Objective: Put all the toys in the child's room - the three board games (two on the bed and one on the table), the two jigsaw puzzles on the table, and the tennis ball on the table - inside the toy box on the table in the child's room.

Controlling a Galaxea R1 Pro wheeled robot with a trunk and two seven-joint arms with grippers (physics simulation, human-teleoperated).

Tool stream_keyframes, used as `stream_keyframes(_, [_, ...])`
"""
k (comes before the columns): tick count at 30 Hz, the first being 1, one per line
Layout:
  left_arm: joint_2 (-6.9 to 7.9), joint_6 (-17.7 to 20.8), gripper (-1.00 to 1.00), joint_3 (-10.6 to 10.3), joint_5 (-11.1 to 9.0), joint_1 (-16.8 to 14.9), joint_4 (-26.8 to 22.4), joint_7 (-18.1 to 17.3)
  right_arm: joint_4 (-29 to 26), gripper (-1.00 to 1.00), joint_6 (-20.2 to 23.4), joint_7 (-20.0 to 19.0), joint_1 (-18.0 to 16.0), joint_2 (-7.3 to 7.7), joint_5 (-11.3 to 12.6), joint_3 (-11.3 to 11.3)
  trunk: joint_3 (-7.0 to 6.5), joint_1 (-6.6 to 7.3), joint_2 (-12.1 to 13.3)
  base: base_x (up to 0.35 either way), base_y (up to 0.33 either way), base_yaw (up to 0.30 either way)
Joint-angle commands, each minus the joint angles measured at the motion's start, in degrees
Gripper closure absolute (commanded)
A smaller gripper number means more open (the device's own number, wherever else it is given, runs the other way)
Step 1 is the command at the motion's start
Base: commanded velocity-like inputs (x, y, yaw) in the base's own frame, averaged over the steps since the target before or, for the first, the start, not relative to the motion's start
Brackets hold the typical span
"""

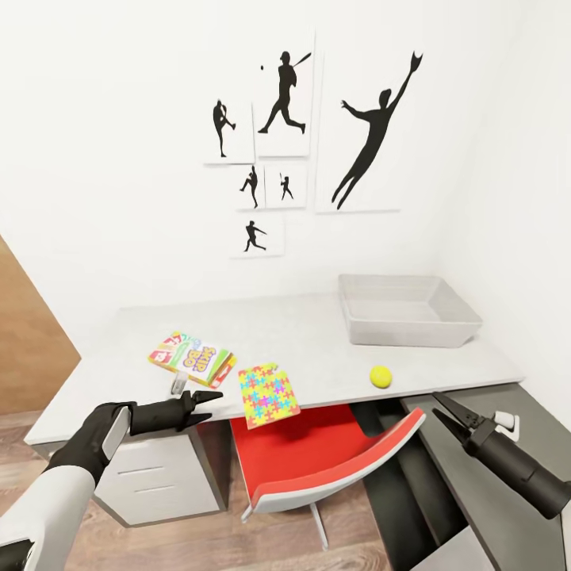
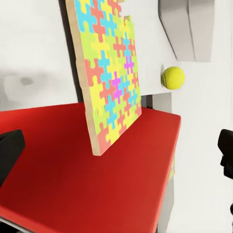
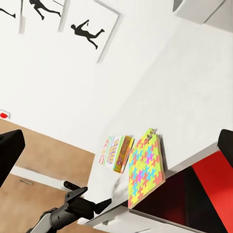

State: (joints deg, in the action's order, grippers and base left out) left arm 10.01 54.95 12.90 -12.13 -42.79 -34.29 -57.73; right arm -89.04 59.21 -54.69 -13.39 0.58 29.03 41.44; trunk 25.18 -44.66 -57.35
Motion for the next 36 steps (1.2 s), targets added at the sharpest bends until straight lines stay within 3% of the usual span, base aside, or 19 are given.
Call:
stream_keyframes(1, [-0.01, 0.2, -1.0, 0.1, 0.1, -0.1, 0.0, -0.3, 0.0, -1.0, 0.2, -0.3, -0.1, -0.03, -0.2, 0.1, 0.24, -0.23, -0.5, 0.0, 0.0, 0.0])
stream_keyframes(32, [-0.28, 0.2, -1.0, 0.0, 0.2, 0.0, 0.0, -0.6, 0.0, -1.0, 0.1, -0.4, -0.1, -0.13, -0.1, -0.1, 5.81, -7.04, -12.9, 0.0, 0.0, 0.0])
stream_keyframes(36, [-0.36, 0.2, -1.0, 0.0, 0.2, 0.0, 0.0, -0.6, 0.0, -1.0, 0.1, -0.4, -0.1, -0.14, -0.1, -0.1, 5.81, -7.04, -12.9, 0.0, 0.0, 0.0])
